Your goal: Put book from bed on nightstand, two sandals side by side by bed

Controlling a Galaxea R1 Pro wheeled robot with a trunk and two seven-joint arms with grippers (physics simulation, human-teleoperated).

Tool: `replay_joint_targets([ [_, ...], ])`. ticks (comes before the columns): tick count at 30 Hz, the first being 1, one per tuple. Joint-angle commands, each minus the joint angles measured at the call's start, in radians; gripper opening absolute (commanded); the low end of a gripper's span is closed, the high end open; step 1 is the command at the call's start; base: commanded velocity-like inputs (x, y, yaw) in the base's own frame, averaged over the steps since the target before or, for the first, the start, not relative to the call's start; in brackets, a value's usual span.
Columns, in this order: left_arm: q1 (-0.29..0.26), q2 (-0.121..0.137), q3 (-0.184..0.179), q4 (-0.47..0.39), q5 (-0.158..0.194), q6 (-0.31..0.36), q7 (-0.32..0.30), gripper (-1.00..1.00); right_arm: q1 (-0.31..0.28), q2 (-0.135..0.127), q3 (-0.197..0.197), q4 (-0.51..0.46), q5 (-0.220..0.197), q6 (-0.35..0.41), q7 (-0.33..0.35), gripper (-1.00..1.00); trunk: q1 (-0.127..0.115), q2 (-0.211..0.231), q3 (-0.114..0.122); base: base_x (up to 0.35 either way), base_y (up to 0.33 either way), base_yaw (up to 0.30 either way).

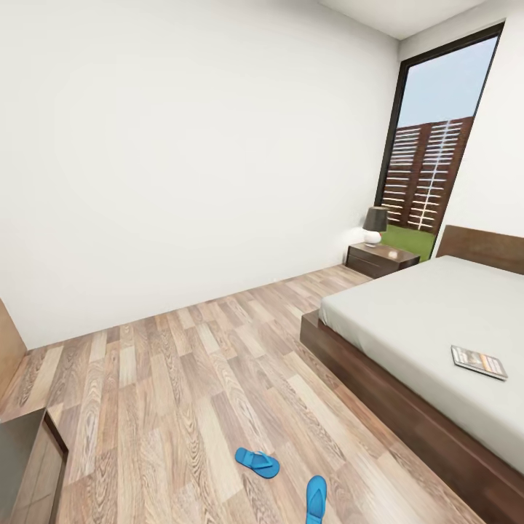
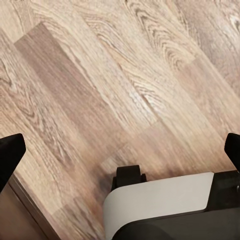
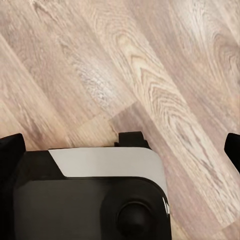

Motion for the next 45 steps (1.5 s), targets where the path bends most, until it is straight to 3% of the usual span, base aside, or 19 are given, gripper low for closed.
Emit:
replay_joint_targets([
  [1,-0.001,0.0,-0.006,0.001,-0.004,-0.003,0.003,1.0,0.0,0.001,-0.005,0.001,-0.001,-0.004,-0.001,1.0,0.0,-0.001,-0.001,0.009,0.0,0.0],
  [45,-0.001,-0.004,-0.007,0.0,-0.005,-0.005,0.004,1.0,-0.001,0.002,0.0,0.002,0.001,-0.007,0.0,1.0,0.0,-0.001,-0.001,0.072,0.018,0.0],
])
